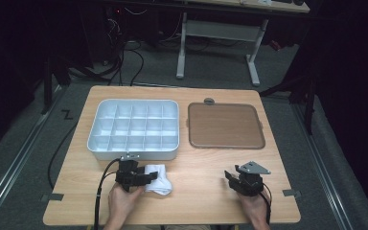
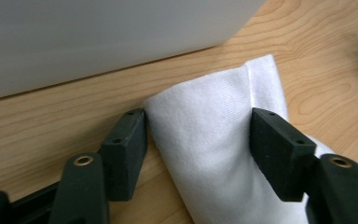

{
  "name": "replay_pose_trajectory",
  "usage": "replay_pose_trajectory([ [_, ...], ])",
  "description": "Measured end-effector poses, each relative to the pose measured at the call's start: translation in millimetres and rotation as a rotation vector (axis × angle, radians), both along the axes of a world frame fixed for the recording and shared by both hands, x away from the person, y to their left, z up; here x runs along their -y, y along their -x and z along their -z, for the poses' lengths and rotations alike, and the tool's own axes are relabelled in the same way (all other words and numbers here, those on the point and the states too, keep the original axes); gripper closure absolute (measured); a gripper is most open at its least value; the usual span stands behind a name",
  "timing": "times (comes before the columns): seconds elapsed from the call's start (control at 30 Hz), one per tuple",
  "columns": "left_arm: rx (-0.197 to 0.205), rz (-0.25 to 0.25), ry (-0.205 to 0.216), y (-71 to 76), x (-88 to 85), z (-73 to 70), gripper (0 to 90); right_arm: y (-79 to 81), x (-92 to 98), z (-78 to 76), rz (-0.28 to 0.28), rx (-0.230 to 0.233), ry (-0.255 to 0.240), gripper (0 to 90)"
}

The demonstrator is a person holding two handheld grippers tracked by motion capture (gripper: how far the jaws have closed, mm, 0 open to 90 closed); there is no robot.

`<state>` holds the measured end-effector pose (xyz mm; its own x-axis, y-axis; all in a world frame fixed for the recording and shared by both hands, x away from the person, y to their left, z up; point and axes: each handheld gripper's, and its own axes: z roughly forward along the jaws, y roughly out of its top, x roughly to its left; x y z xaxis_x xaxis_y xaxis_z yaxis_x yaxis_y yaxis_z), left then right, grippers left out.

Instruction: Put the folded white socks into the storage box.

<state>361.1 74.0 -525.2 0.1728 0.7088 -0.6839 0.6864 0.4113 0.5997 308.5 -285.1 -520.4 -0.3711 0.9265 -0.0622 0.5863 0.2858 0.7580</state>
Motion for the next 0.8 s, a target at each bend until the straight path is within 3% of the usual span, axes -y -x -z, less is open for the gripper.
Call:
replay_pose_trajectory([
  [0.17,0.001,-0.002,0.035,1.4,-0.1,1.1,45.3,1.4,18.3,7.7,0.056,-0.018,-0.004,48.4],
  [0.33,0.021,0.012,0.032,4.0,0.6,0.2,50.9,-1.4,28.4,10.2,0.086,-0.037,-0.012,46.0],
  [0.8,0.027,0.07,0.032,7.8,-0.5,-4.7,68.0,-5.7,25.9,10.8,0.084,-0.056,-0.025,39.0],
])
